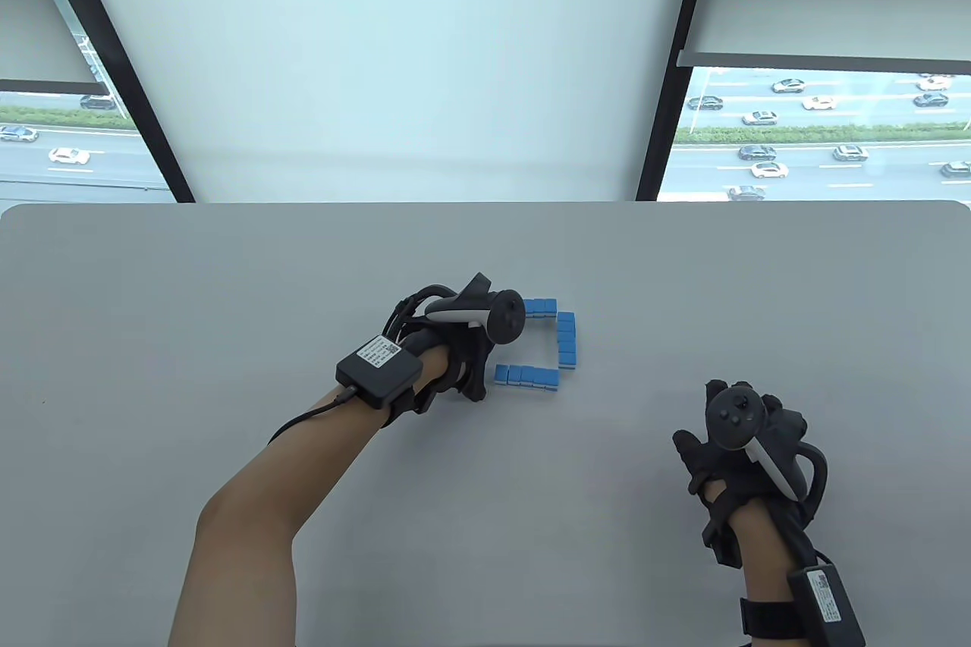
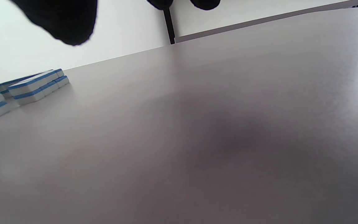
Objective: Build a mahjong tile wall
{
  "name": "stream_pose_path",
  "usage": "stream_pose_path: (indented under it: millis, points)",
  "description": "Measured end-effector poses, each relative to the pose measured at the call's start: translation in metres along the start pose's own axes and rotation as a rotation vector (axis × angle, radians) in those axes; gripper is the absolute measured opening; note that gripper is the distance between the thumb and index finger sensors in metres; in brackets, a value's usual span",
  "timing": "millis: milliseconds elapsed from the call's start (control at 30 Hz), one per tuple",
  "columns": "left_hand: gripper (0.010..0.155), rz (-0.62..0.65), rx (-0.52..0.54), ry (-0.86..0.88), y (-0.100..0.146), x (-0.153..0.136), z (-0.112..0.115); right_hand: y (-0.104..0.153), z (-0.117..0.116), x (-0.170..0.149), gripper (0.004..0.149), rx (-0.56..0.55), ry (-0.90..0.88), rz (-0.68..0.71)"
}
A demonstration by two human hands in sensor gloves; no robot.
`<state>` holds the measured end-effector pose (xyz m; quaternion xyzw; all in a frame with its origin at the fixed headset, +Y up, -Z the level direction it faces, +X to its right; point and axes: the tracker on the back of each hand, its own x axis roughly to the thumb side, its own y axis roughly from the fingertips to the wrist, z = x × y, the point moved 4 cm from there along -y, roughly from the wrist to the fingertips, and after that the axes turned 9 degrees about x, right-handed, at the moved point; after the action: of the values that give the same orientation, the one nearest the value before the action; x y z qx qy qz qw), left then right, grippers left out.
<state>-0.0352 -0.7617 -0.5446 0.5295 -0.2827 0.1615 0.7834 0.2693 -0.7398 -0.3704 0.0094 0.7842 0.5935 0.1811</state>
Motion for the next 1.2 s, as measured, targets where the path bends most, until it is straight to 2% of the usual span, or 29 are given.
stream_pose_path:
  millis: [367,767,900,1100,1200]
  points:
    - [0.126,-0.017,-0.023,-0.015,-0.019,-0.002,-0.008,0.001,-0.001,0.000,0.084,0.009,0.009,0.001]
    - [0.126,-0.031,0.005,-0.014,-0.017,-0.004,-0.007,0.000,-0.001,0.001,0.084,0.004,0.003,0.009]
    - [0.125,-0.040,0.044,-0.045,-0.013,-0.005,-0.009,0.000,-0.001,0.001,0.084,0.007,0.004,0.006]
    - [0.120,-0.075,0.058,-0.059,0.018,-0.009,-0.028,0.001,-0.001,0.002,0.084,0.008,0.003,0.010]
    - [0.106,-0.093,0.126,-0.047,0.049,-0.014,-0.049,0.002,0.000,0.004,0.084,0.004,0.005,0.021]
